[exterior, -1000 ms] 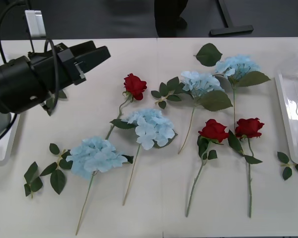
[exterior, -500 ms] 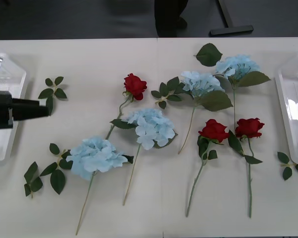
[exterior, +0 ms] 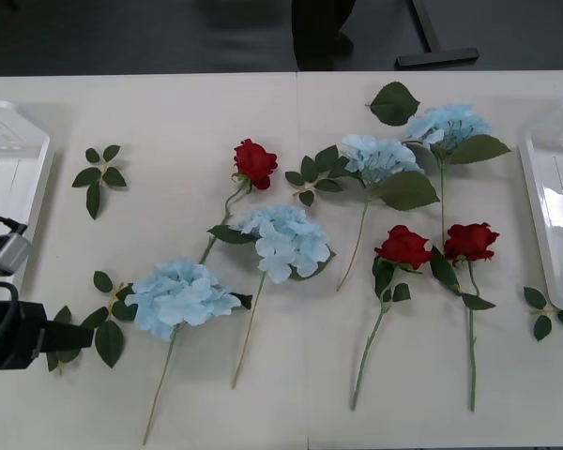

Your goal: Place the red flowers into the right box and the blue flowers into the left box. If a person shows an open palm, hand one flower to the person first, then continue sorting.

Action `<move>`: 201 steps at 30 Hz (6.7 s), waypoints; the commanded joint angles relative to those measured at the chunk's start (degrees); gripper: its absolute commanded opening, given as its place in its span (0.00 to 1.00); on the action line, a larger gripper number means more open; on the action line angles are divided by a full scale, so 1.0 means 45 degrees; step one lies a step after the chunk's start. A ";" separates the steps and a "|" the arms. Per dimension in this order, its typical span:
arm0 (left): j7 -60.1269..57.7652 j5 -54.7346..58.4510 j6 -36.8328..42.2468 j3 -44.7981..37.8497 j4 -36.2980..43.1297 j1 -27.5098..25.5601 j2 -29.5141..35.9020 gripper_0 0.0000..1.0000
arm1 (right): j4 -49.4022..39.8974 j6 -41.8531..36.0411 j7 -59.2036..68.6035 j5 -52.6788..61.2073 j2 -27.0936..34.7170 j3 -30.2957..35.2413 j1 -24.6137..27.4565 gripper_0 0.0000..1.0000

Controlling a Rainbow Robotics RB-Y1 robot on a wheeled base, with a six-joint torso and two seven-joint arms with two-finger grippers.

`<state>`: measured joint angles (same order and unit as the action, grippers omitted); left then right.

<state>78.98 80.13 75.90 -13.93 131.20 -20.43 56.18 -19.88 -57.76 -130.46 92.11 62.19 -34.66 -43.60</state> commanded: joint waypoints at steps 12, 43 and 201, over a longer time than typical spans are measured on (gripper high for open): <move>0.0768 -0.6108 -0.2804 0.4639 0.0592 -0.0186 -0.1663 1.00 | -0.7222 -0.3513 0.5066 -0.1034 0.0321 0.2760 0.0138 0.93; -0.0267 -1.1459 -0.5050 0.9288 -0.2592 0.2626 -0.3343 1.00 | -1.6988 -0.2419 1.3718 -0.8612 -0.0577 0.2701 0.5802 0.95; 0.4089 -0.9584 -0.2218 0.4327 -1.1967 1.0224 0.3473 1.00 | -1.1422 0.1760 -0.3586 0.2970 -0.5655 0.8170 -0.3768 0.00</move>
<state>98.13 37.01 66.34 5.70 76.92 23.20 71.99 -67.28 -50.41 -142.10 103.62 40.16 1.23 -57.09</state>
